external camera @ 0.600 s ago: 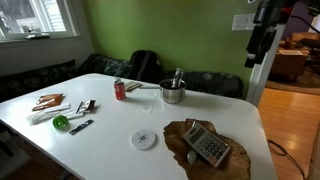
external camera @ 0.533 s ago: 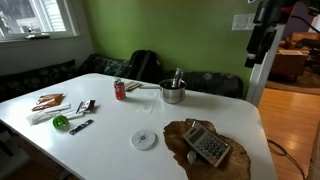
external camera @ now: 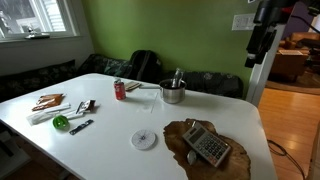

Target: Remove the calculator from the wooden tray

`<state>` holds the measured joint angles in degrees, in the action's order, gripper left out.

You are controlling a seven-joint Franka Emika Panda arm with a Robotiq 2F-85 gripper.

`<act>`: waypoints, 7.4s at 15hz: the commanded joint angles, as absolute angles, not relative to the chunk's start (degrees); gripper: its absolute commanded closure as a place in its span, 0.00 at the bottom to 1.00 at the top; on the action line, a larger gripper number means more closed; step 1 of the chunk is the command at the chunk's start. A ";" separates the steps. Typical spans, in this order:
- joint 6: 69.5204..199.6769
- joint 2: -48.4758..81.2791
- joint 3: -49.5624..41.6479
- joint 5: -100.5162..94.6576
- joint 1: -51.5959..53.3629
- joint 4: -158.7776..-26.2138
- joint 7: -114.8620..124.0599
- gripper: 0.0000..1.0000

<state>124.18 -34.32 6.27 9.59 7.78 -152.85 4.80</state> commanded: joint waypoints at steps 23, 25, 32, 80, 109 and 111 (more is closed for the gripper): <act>123.44 -26.66 -10.40 17.07 4.97 -157.35 -26.54 0.00; 120.90 -26.23 -13.36 18.52 5.28 -156.63 -34.59 0.00; 124.71 -24.05 -10.54 20.55 6.29 -156.39 -32.79 0.00; 154.83 18.54 11.67 69.19 8.83 -141.85 -67.57 0.16; 151.27 14.37 14.61 29.29 8.52 -143.52 -41.43 0.00; 150.32 14.57 15.09 27.96 7.01 -143.32 -41.35 0.00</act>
<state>152.34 16.12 13.74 31.10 9.90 -141.90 -43.08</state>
